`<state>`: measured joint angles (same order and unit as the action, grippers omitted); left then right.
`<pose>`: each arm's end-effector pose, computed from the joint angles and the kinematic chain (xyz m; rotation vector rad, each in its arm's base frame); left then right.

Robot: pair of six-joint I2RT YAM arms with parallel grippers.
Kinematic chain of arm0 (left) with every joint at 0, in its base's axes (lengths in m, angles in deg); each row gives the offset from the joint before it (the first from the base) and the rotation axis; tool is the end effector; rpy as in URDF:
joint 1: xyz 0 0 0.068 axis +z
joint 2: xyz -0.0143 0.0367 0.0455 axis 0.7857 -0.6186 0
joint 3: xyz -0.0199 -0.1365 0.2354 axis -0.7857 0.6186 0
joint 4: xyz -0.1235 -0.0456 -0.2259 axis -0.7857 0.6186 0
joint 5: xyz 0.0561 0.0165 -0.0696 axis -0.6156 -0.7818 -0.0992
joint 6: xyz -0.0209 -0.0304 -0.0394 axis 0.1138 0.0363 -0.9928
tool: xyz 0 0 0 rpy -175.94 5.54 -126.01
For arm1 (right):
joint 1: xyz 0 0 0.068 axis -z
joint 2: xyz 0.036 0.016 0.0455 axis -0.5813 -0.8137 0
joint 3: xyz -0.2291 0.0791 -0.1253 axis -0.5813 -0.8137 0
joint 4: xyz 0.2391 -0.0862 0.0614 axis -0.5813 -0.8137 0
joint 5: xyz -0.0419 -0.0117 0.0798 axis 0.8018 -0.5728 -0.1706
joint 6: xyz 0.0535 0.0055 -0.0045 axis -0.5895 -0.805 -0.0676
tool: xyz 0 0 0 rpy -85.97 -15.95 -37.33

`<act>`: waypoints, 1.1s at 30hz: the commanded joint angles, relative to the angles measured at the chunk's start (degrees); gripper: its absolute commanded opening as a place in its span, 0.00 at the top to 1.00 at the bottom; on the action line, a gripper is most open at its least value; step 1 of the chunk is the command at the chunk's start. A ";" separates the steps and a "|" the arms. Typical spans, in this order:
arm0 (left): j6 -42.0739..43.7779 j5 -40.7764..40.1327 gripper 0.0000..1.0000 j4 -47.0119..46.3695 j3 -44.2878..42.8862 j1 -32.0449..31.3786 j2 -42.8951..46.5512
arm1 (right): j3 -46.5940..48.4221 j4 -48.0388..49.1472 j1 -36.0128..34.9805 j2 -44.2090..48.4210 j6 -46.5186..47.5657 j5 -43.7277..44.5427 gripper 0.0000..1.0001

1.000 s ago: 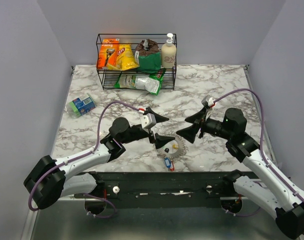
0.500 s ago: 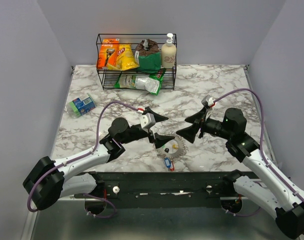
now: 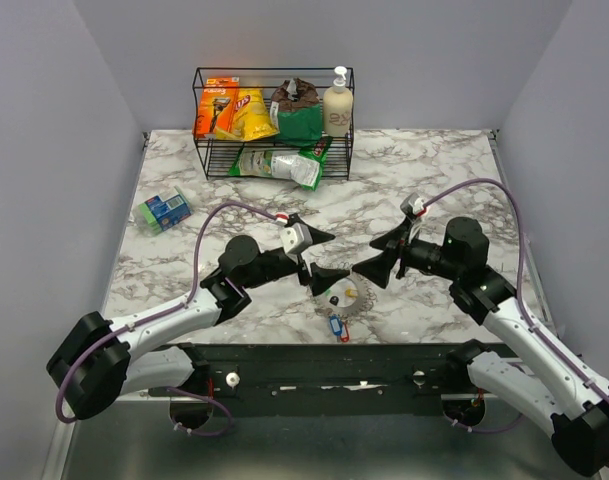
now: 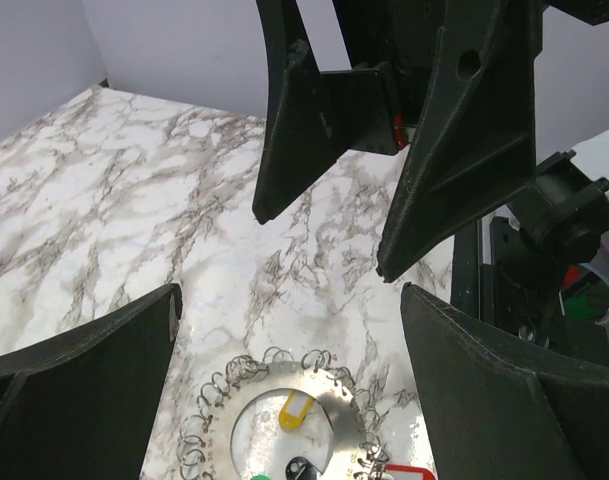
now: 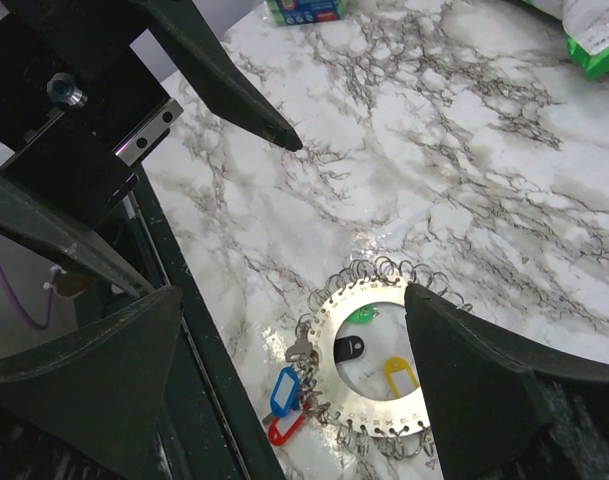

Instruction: Put the keys on the keyring

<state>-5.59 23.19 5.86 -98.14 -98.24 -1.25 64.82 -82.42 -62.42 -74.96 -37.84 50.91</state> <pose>0.1594 -0.1911 0.2795 0.8867 1.2919 -1.0992 0.1611 0.1048 0.3007 -0.6910 1.7336 1.0243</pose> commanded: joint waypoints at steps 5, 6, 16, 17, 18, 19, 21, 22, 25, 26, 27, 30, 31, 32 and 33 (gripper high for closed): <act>-0.21 -6.80 0.01 2.22 2.39 0.31 -1.49 | -2.89 2.04 0.33 -1.62 -0.82 3.86 0.00; -0.12 -7.59 0.01 2.48 2.57 0.31 -1.49 | -3.07 2.04 0.33 -1.88 -0.91 4.30 0.00; -0.38 -19.98 0.01 6.26 3.80 0.49 -3.16 | -4.30 2.04 0.42 -4.34 -2.93 11.51 0.00; -0.73 -21.30 0.01 6.26 3.98 0.49 -3.43 | -4.56 2.04 0.33 -4.43 -3.28 12.99 0.00; -1.43 -24.27 0.01 6.35 4.06 0.66 -3.69 | -4.56 1.95 0.33 -4.69 -3.54 13.79 0.00; -2.57 -25.43 0.01 6.52 4.15 0.93 -3.78 | -4.48 2.04 0.33 -4.96 -3.63 14.50 0.00; -4.24 -29.28 0.01 6.52 4.50 1.10 -3.61 | -3.95 1.60 0.33 -5.31 -4.25 16.95 0.00; -5.73 -33.57 0.01 6.00 4.94 1.28 -3.43 | -3.95 0.91 0.33 -5.75 -4.42 17.83 0.00; -6.62 -41.05 0.01 4.76 6.96 2.07 -2.20 | -3.34 -0.50 0.33 -6.63 -5.21 21.70 0.00; -7.67 -42.65 0.01 5.11 7.31 2.77 -1.94 | -3.07 -1.12 0.33 -6.80 -5.48 23.80 0.00; -8.46 -44.58 0.01 7.20 7.32 3.21 -1.24 | -2.81 -1.65 0.42 -7.07 -5.65 24.86 0.00; -10.22 -46.28 0.01 10.03 7.76 6.19 -0.01 | -2.45 -2.88 0.42 -7.77 -6.27 28.64 0.00; -10.83 -45.75 0.01 10.82 7.93 7.33 0.26 | -2.19 -3.49 0.51 -8.03 -6.62 29.78 0.00; -12.06 -44.27 0.01 11.44 8.63 8.48 0.79 | -1.93 -4.02 0.59 -8.47 -7.14 31.88 0.00; -14.77 -43.56 0.01 12.49 9.07 11.62 1.92 | -1.58 -4.55 0.68 -8.74 -7.58 33.12 0.00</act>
<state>-13.85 -16.72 14.97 -90.88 -92.25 -2.52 61.17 -83.91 -62.33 -82.72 -43.42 75.15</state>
